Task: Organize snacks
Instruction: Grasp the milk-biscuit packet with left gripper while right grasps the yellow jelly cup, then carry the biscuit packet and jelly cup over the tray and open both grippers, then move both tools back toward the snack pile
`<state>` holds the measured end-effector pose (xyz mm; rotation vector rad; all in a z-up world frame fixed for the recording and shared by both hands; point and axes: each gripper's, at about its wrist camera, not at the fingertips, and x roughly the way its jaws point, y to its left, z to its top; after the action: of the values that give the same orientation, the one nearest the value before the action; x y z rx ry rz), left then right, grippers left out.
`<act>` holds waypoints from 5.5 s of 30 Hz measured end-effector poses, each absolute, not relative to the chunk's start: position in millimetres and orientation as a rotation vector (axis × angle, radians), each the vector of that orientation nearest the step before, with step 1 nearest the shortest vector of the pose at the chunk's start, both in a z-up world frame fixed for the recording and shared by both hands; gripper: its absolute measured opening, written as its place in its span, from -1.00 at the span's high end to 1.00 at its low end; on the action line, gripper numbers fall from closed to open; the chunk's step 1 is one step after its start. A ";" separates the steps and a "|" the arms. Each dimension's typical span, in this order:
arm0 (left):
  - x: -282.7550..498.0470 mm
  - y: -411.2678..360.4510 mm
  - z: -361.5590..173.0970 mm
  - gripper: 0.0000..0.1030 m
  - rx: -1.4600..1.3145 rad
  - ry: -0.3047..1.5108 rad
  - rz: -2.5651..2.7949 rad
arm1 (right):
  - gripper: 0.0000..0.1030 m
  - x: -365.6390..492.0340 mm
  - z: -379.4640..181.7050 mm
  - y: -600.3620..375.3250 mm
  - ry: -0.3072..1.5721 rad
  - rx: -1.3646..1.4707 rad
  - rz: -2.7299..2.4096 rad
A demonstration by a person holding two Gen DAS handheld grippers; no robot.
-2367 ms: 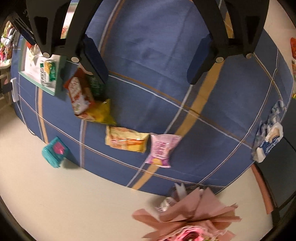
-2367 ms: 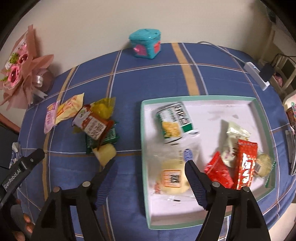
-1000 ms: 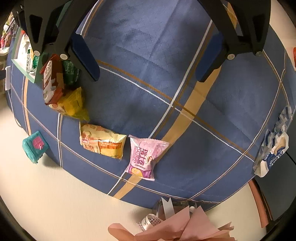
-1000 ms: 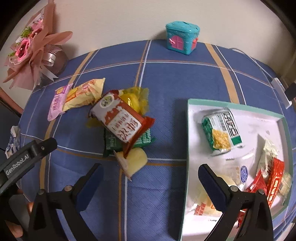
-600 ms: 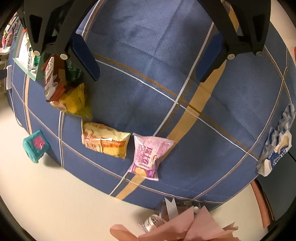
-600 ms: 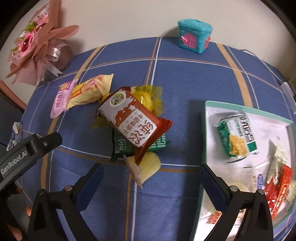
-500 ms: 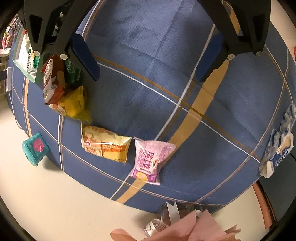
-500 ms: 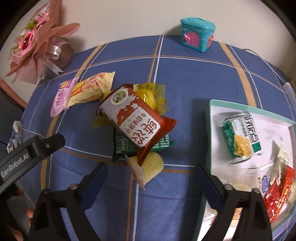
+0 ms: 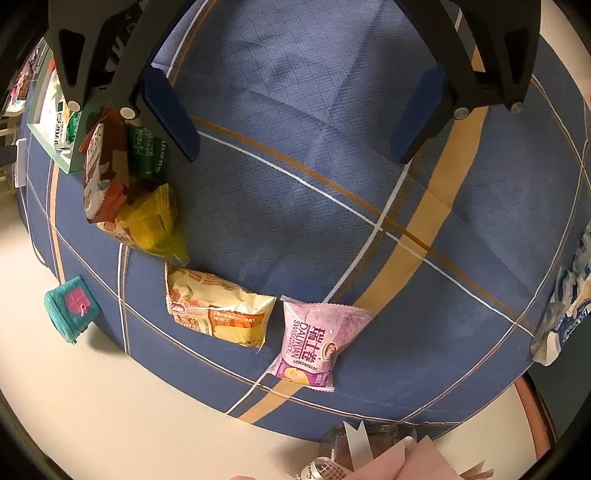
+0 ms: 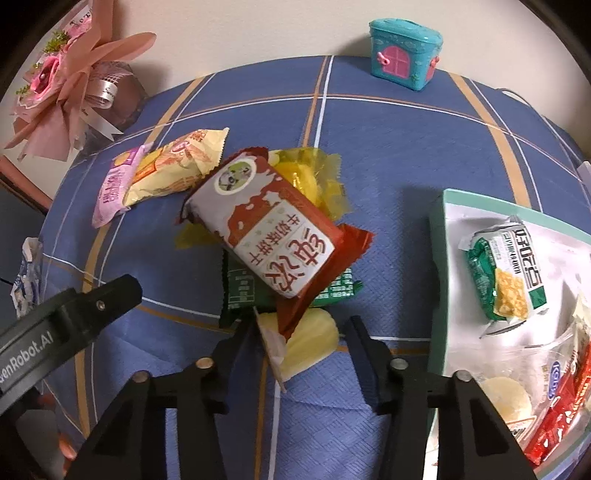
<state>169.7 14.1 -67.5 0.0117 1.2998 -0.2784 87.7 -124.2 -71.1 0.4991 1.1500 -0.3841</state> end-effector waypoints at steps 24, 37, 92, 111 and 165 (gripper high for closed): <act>157.8 -2.8 -48.1 -0.98 0.032 1.261 -0.316 | 0.23 47.0 -59.5 -129.1 1.192 0.493 -0.375; 147.0 -19.1 -20.2 -0.76 0.016 1.196 -0.372 | 0.23 5.8 -2.2 -170.1 1.097 0.547 -0.413; 122.3 -91.0 -21.0 0.09 -0.057 1.145 -0.462 | 0.23 -66.5 14.0 -291.6 1.021 0.699 -0.641; 27.0 -194.2 11.7 0.09 0.100 1.137 -0.815 | 0.23 -150.0 17.7 -359.2 0.993 0.800 -0.885; 52.5 -179.2 -3.9 -0.81 0.237 1.107 -0.590 | -0.67 -123.5 6.4 -341.6 1.083 0.682 -0.850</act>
<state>52.5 -179.2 -3.9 0.2370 1.1073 -0.5903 -123.5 -341.6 6.4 0.6819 1.0833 -0.8499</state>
